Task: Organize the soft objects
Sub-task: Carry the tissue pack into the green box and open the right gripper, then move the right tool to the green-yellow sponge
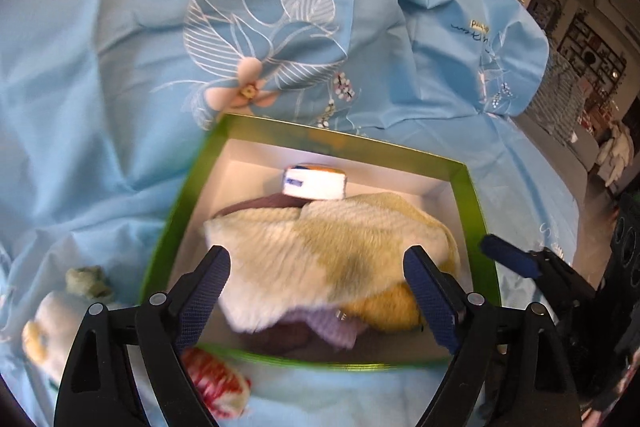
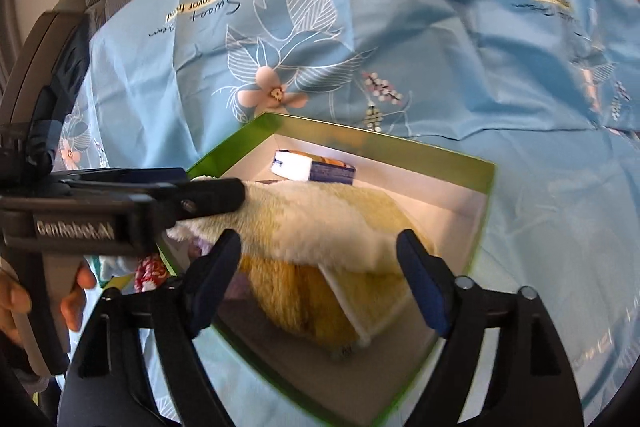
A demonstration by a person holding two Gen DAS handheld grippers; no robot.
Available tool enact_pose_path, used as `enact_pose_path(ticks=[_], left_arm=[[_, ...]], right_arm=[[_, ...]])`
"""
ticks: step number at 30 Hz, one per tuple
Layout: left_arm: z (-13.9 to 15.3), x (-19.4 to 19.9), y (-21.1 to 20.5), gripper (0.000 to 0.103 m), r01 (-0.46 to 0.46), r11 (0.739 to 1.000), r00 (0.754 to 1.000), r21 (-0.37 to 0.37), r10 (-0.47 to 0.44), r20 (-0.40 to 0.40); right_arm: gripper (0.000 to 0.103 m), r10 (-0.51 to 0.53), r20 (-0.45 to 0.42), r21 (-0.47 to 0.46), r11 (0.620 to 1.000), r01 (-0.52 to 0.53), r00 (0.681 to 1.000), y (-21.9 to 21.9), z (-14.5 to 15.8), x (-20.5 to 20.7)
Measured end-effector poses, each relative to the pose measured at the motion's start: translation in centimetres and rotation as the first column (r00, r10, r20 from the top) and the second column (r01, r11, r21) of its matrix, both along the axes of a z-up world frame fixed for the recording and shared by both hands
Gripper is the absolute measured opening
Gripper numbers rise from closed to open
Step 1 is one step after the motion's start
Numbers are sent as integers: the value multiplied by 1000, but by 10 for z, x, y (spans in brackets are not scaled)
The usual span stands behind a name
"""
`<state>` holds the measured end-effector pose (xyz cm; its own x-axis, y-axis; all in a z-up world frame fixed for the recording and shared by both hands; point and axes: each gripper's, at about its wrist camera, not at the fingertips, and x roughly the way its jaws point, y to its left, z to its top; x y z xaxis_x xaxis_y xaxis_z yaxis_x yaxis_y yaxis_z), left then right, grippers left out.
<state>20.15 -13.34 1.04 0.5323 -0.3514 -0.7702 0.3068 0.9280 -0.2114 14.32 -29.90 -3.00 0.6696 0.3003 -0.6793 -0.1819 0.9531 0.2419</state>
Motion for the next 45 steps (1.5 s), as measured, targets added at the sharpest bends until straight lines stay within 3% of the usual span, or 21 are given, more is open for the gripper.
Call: enact_pose_path(ticks=[3, 7, 16, 26, 32, 39, 45], left_arm=[[4, -20, 9, 103, -16, 1000, 1000, 17, 15, 26], [4, -51, 20, 103, -36, 999, 998, 14, 35, 48], [-1, -116, 57, 103, -60, 998, 995, 2, 60, 76], [-30, -158, 156, 103, -246, 969, 969, -36, 246, 9], [-62, -168, 200, 103, -330, 943, 943, -42, 327, -66], [-67, -155, 221, 103, -331, 942, 944, -57, 329, -34], [-75, -117, 243, 103, -321, 942, 947, -95, 319, -35]], right_arm=[[91, -25, 0, -14, 1000, 25, 1000, -2, 3, -20], [98, -26, -8, -19, 999, 25, 1000, 2, 3, -49], [99, 32, -29, -40, 999, -33, 999, 30, 3, -99], [99, 159, -87, -26, 986, -162, 983, 86, -8, -128], [99, 213, -111, -23, 976, -216, 971, 124, -21, -137], [99, 256, -119, -11, 966, -259, 959, 173, -34, -135], [98, 330, -116, -22, 942, -335, 937, 225, -43, -119]])
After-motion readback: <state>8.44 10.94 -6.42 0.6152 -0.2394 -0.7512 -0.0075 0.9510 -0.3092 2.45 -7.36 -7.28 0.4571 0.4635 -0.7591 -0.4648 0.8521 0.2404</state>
